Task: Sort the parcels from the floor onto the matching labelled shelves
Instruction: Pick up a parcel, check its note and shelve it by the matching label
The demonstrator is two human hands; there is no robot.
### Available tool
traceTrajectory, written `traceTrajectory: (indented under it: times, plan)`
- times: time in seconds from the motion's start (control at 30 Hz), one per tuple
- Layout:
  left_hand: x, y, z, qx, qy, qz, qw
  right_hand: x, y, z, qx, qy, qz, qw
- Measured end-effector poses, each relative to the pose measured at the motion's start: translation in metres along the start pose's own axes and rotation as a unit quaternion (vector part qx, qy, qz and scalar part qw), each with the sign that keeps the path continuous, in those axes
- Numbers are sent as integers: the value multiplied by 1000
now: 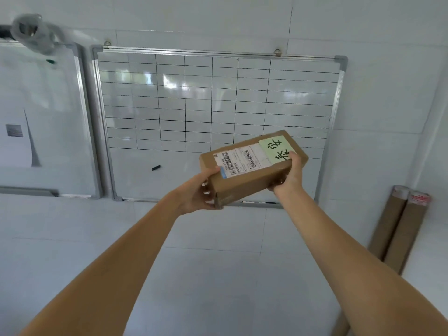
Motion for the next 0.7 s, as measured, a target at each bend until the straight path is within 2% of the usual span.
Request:
traceTrajectory:
  times: [0.13, 0.33, 0.4, 0.53, 0.7]
  plan:
    - [13, -4, 5, -40, 22, 80, 996, 11, -11, 8, -40, 37, -41, 998]
    - [45, 3, 10, -27, -22, 91, 995, 34, -26, 0, -52, 253, -131, 957]
    - [48, 4, 8, -14, -27, 81, 996, 35, -25, 2, -58, 290, -160, 942]
    - [51, 4, 3, 16, -28, 64, 997, 37, -27, 8, -73, 273, -193, 940]
    - [49, 0, 1, 19, -30, 73, 997, 37, -33, 12, -44, 262, -165, 950]
Point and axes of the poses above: each hand's wrist, its own y-axis away from the middle knuckle, its own x-axis out of the back of the hand, z = x × y, the point moved 6 cm from there along -y, towards the middle knuckle, and after that the axes turned 6 degrees about z, right-handed, at the moved point
